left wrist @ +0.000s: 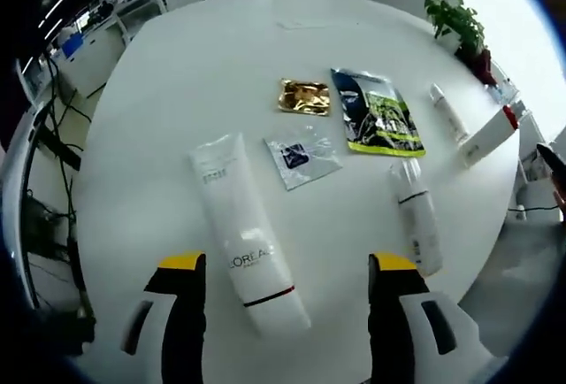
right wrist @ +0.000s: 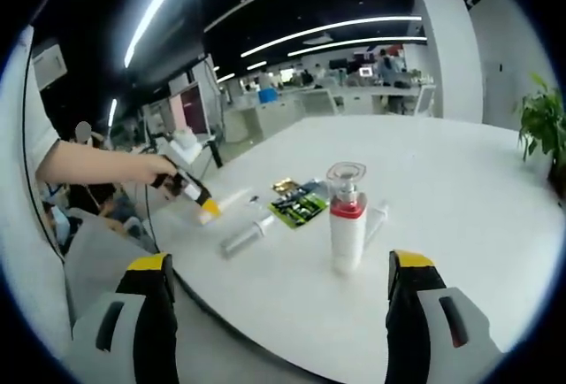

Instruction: Arrange the skincare products in the storage area until every visible bottle or jar stands upright without overlapping.

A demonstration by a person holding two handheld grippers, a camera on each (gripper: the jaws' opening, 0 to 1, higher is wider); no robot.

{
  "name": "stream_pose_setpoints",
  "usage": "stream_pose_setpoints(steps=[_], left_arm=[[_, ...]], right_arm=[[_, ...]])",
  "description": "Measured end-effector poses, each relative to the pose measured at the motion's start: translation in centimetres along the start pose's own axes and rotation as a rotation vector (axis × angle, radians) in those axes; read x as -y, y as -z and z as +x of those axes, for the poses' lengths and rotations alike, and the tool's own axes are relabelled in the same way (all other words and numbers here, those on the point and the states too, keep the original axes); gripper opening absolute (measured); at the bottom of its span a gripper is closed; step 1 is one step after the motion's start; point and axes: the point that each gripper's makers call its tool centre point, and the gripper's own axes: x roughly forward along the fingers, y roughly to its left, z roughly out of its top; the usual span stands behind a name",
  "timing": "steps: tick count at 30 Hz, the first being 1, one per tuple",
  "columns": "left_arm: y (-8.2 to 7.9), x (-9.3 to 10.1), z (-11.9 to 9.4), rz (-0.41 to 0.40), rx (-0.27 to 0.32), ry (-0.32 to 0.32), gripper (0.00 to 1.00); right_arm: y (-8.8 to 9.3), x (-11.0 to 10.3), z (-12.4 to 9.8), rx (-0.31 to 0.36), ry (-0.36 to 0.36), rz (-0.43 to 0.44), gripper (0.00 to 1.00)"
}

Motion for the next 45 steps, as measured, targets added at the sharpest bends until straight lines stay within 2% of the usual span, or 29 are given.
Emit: stream_pose_setpoints(steps=[3, 7, 10, 19, 27, 30, 39, 45], left_arm=[[-0.5, -0.8, 0.8, -0.004, -0.015, -0.007, 0.62], [-0.5, -0.8, 1.3, -0.004, -0.037, -0.006, 0.57], [-0.4, -1.4, 1.7, -0.004, -0.067, -0.027, 0.56], [-0.6, -2.8, 2.5, -0.034, -0.101, -0.038, 0.5], [-0.1, -2.7, 2.4, -0.061, -0.133, -0.055, 0.42], [-0.4, -2.5, 2.3, -0.063, -0.132, -0.062, 0.39], [-0.8, -2.8, 2.3, -0.053, -0.163, -0.088, 0.35], [-0.8, -3.0, 2.4, -0.057, -0.17, -0.093, 0.35]], right_arm=[[0.0, -0.1, 0.0, -0.003, 0.001, 0.002, 0.99], [0.0, -0.1, -0.1, -0.004, 0.004, 0.002, 0.98], [0.0, -0.1, -0.1, -0.007, 0.005, 0.006, 0.98], [0.2, 0.2, -0.1, -0.011, 0.01, 0.009, 0.97], [0.2, 0.3, -0.1, -0.012, 0.01, 0.013, 0.96], [0.2, 0.3, -0.1, -0.014, 0.012, 0.012, 0.96], [0.3, 0.4, -0.1, -0.015, 0.012, 0.018, 0.96], [0.3, 0.4, -0.1, -0.014, 0.011, 0.021, 0.95]])
